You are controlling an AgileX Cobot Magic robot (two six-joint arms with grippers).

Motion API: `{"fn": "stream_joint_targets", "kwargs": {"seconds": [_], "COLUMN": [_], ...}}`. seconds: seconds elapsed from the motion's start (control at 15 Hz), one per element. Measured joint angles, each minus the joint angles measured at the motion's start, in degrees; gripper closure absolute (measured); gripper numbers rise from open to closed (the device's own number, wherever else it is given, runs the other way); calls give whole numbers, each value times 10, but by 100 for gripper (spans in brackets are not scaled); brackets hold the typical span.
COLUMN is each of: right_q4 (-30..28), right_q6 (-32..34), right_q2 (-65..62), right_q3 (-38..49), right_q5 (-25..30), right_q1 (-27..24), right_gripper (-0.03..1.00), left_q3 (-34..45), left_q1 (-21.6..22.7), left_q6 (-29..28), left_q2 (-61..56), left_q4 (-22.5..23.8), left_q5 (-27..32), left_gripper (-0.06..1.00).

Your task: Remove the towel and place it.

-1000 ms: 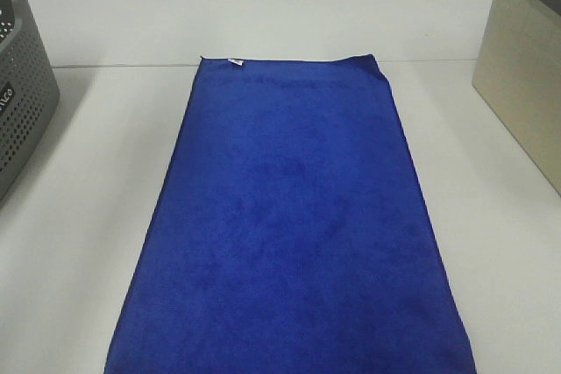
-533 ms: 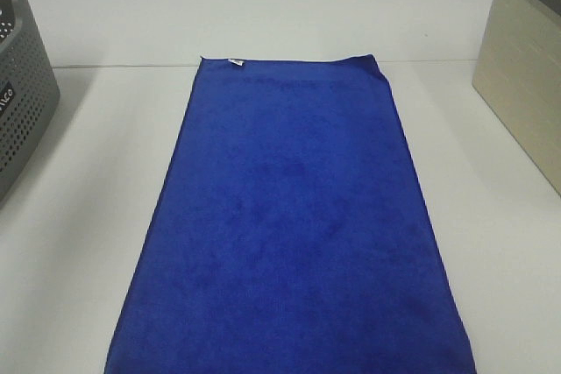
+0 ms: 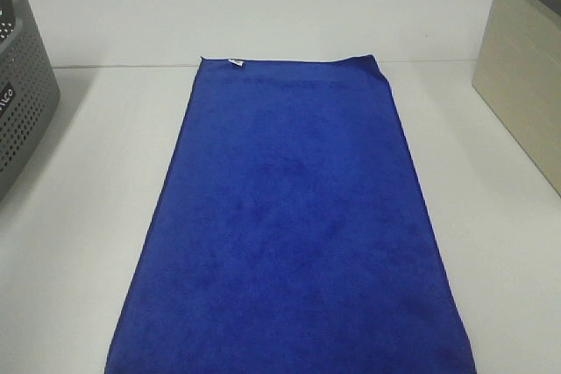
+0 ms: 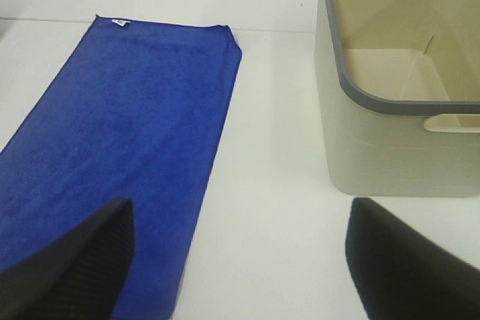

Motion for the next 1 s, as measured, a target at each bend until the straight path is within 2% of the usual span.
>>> {"fn": "stream_joint_targets", "kwargs": {"seconds": [0.33,0.4,0.47,0.6,0.67,0.8,0.87,1.0], "right_q4": [1,0,0,-2,-2,-1,-1,-1], "right_q6": [-15,-29,-29,-33,-37,-37,-38,-41], "right_q2": [-115,-153,-153,-183,-207,-208,-208,-208], "right_q3": [97,145,145,198,246,283,300,315], "right_q5": [1,1,1,1,1,1,-2,-46], "right_q1": [0,0,0,0,0,0,0,0], "right_gripper": [24,24,24,24,24,24,24,24], "left_q3": [102,120,120,136,148,159,167,210], "left_q1": [0,0,0,0,0,0,0,0], "left_q6": [6,7,7,23,63,107,121,128], "left_q2": [-167,-241,-241,-308,-366,-387,-387,-387], "left_q4": [18,22,22,22,9,-12,-29,-79], "left_q5": [1,2,2,5,5,7,7,4], "left_gripper": [25,25,25,25,25,25,25,25]}}
